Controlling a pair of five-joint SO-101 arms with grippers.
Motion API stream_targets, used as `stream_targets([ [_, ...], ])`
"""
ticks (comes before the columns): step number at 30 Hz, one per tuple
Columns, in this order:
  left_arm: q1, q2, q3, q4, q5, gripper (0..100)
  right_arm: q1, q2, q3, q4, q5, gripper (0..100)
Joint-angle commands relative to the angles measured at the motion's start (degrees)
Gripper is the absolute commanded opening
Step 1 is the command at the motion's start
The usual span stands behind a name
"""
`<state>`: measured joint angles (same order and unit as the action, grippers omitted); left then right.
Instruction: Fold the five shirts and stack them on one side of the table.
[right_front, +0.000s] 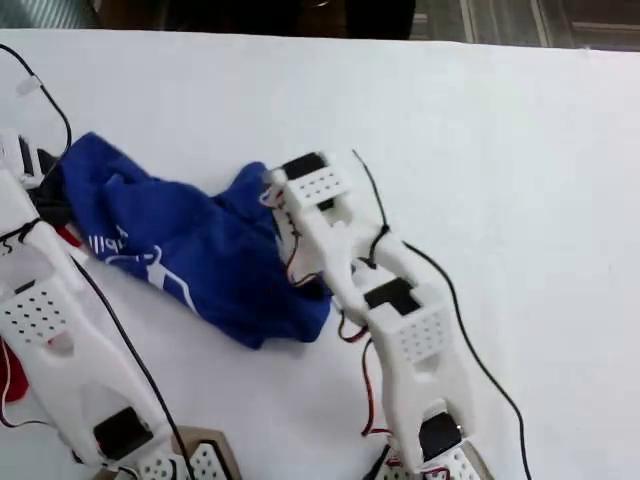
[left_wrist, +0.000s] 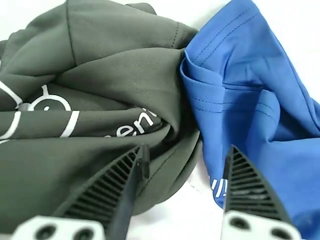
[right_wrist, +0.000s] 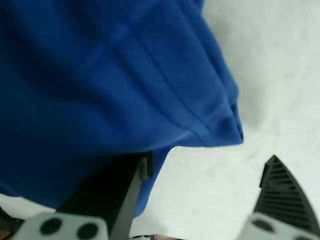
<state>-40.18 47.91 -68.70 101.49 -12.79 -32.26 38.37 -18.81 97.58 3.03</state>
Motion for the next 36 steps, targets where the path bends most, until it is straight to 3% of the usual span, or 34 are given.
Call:
stream_targets([
  [1, 0.3, -3.8, -2.2, 0.1, -0.6, 26, -0.4, 1.6, -4.2, -0.3, -0.7, 33.5],
  [12, 0.3, -3.8, -2.2, 0.0, -0.6, 26, -0.2, 7.1, -9.4, -0.3, -0.7, 18.6],
  [18, 0.3, -3.8, -2.2, 0.1, -0.6, 26, 1.4, 4.4, -9.4, -0.2, -0.7, 0.9],
  [23, 0.5, -3.8, -2.2, 0.4, -0.6, 26, 8.0, -5.1, -9.4, 1.5, -0.1, 1.9],
  [29, 1.9, -3.8, -2.2, 0.8, -0.6, 26, 17.1, -20.8, -9.4, 3.0, 9.2, 2.0],
  [36, 4.3, -4.6, -2.2, 1.1, -0.6, 26, 26.1, -38.1, -9.3, 2.9, 26.2, 2.0],
])
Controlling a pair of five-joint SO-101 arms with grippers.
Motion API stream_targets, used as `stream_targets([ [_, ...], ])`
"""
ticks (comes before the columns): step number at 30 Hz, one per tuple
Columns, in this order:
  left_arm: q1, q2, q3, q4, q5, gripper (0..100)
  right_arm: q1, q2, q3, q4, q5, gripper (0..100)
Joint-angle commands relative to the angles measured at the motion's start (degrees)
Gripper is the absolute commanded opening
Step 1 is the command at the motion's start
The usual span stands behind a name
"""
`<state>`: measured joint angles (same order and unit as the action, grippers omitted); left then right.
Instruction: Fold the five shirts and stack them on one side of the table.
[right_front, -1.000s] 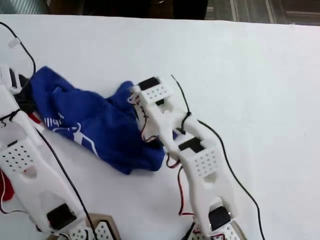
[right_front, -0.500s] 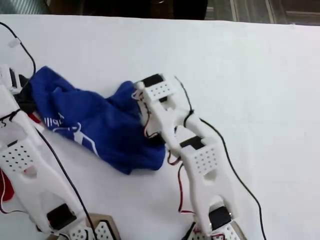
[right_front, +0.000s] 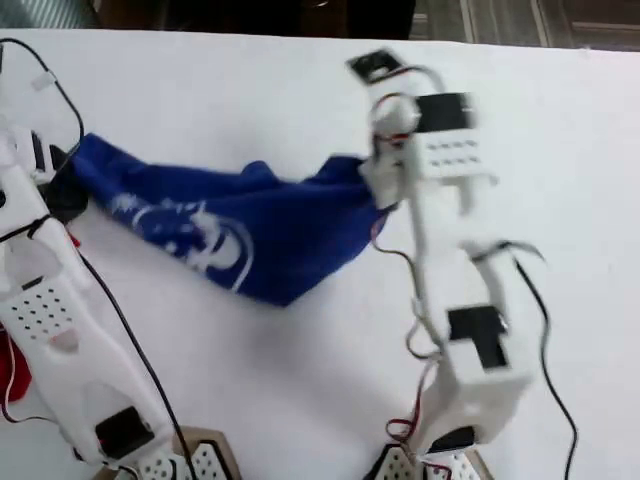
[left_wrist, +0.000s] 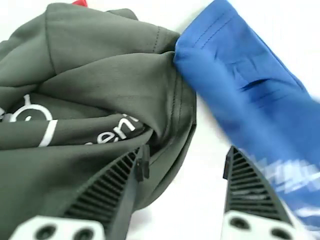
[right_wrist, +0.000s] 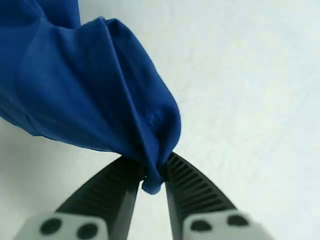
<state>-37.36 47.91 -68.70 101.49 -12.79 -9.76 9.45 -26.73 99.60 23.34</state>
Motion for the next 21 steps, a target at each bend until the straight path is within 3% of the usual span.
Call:
stream_targets([
  [1, 1.8, -4.7, -2.2, 1.1, -0.6, 26, 4.5, -11.3, -1.1, 0.9, 8.1, 2.0],
  [5, 3.4, -4.7, -2.2, 1.1, -0.6, 26, 6.5, -20.0, 2.3, 1.5, 15.3, 2.0],
  [9, 8.0, -4.6, -2.2, 1.0, 0.4, 26, 3.8, -32.2, 17.0, 1.5, 16.4, 2.0],
  [15, 19.6, -4.1, -2.8, -0.6, 10.5, 26, -1.5, -53.4, 44.8, -0.9, 16.4, 2.0],
  [19, 26.1, -3.3, -2.2, -7.2, 20.0, 26, -1.4, -65.4, 56.7, -2.4, 16.7, 2.0],
  [21, 28.0, -1.5, -2.2, -11.3, 21.2, 26, -1.4, -69.9, 60.5, -2.4, 16.6, 2.0],
])
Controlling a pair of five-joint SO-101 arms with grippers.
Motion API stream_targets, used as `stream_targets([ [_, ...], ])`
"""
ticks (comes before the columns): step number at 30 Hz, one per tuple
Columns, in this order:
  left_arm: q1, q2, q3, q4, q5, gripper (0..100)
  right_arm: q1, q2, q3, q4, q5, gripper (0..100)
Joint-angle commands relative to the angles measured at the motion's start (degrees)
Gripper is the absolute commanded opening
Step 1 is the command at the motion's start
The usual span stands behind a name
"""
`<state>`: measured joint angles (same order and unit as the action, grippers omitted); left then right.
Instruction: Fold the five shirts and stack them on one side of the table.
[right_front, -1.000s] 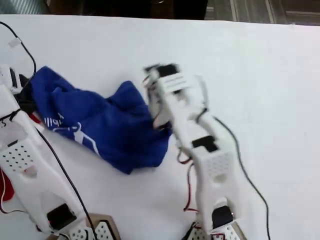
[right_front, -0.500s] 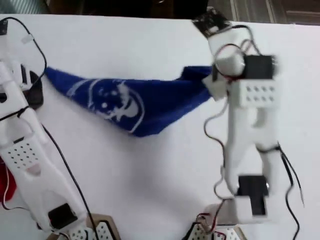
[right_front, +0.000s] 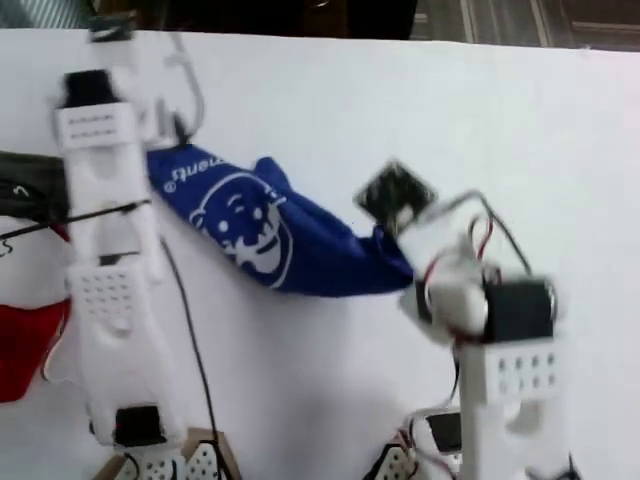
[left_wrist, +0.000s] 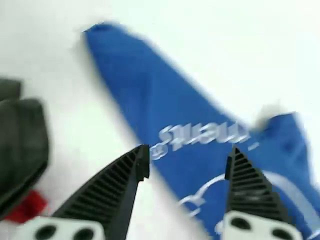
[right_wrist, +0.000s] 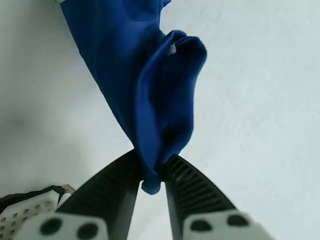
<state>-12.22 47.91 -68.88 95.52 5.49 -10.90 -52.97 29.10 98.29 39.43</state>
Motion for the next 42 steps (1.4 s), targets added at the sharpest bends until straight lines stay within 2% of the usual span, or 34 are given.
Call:
stream_targets([
  [1, 3.4, -0.2, -2.1, -6.8, 2.8, 26, -0.2, -9.4, 6.2, -1.0, 0.4, 2.0],
  [4, 4.9, 5.6, -2.1, -7.8, 1.0, 26, 2.3, -13.0, 9.5, -0.7, 0.3, 2.0],
  [7, 5.3, 11.1, -2.6, -5.5, -1.5, 26, 7.2, -13.3, 10.6, -0.7, 0.6, 2.0],
  [13, 5.3, 15.8, -2.4, 6.6, -13.3, 25, 10.3, -13.3, 10.5, -1.7, 0.7, 2.0],
  [15, 3.5, 15.0, -1.0, 7.2, -15.0, 20, 10.5, -13.3, 10.5, -3.0, 0.7, 2.0],
  [19, -1.2, 9.0, 4.5, 7.1, -16.2, 3, 10.5, -13.3, 10.5, -5.1, 0.4, 2.0],
  [24, -4.4, -3.7, 25.3, 7.1, -24.8, 3, 11.3, -13.1, 10.7, -8.1, 0.2, 2.0],
  [28, -5.2, -16.8, 46.5, 7.0, -31.2, 3, 17.5, -8.7, 10.5, -15.7, -6.1, 2.0],
  [32, -5.3, -29.5, 62.8, 6.9, -33.6, 3, 20.9, 1.5, 8.4, -21.8, -11.1, 2.0],
  [38, -5.2, -43.2, 79.1, 6.9, -33.6, 3, 17.3, 20.0, -6.9, -20.9, -14.9, 2.0],
  [42, -5.3, -47.2, 87.9, 6.9, -36.6, 3, 14.2, 32.1, -20.9, -14.1, -16.8, 2.0],
])
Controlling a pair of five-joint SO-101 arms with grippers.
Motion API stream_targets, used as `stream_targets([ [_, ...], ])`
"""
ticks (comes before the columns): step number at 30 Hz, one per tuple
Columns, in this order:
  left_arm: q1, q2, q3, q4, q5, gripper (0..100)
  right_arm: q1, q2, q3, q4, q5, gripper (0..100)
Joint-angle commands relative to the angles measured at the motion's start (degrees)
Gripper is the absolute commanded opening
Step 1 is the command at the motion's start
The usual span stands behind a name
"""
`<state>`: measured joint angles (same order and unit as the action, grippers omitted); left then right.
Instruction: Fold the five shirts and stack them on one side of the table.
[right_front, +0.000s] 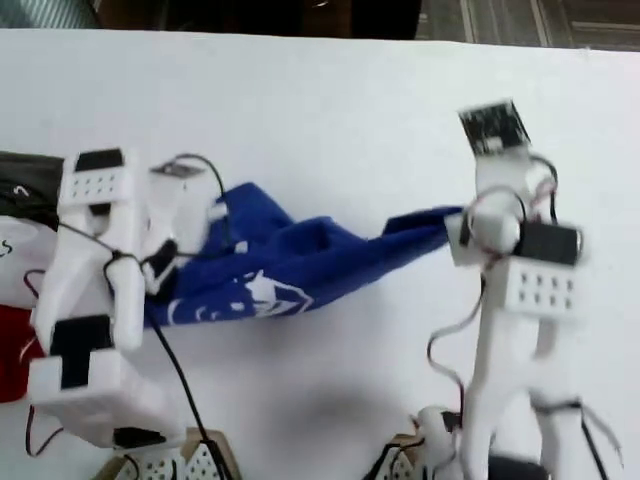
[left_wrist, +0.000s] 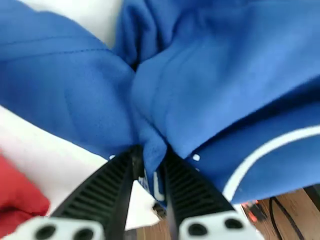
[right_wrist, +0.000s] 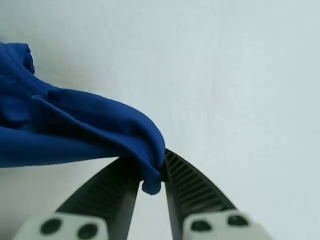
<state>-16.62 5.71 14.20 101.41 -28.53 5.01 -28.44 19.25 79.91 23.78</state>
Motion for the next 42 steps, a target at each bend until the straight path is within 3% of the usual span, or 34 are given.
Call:
stream_targets([
  [1, -0.9, -5.3, 6.5, 1.0, -4.0, 3, -2.3, 9.9, -14.1, 7.0, -1.0, 2.0],
  [6, -0.9, -5.5, 8.9, 1.1, -11.1, 6, -2.8, 13.7, -19.7, 16.3, 2.5, 2.0],
  [11, -0.9, -5.8, 6.7, 1.1, -14.6, 26, -2.2, 5.7, -13.5, 18.6, 7.6, 2.0],
  [19, 1.8, -5.3, -10.7, 1.1, -14.7, 24, -1.9, -11.6, 7.6, 17.7, 9.1, 2.0],
  [22, 7.5, -5.3, -6.8, 1.1, -15.0, 24, -1.1, -16.1, 11.9, 17.3, 9.1, 2.0],
  [27, 17.1, -5.4, 1.2, 0.8, -23.3, 24, 4.4, -19.6, 15.4, 17.3, 11.9, 2.0],
  [35, 18.2, -5.2, 2.1, -6.8, -25.1, 24, 14.1, -20.1, 16.5, 17.3, 18.4, 2.0],
  [42, 20.8, -0.1, 5.8, -14.1, -24.7, 24, 14.3, -20.1, 16.5, 17.3, 18.4, 2.0],
])
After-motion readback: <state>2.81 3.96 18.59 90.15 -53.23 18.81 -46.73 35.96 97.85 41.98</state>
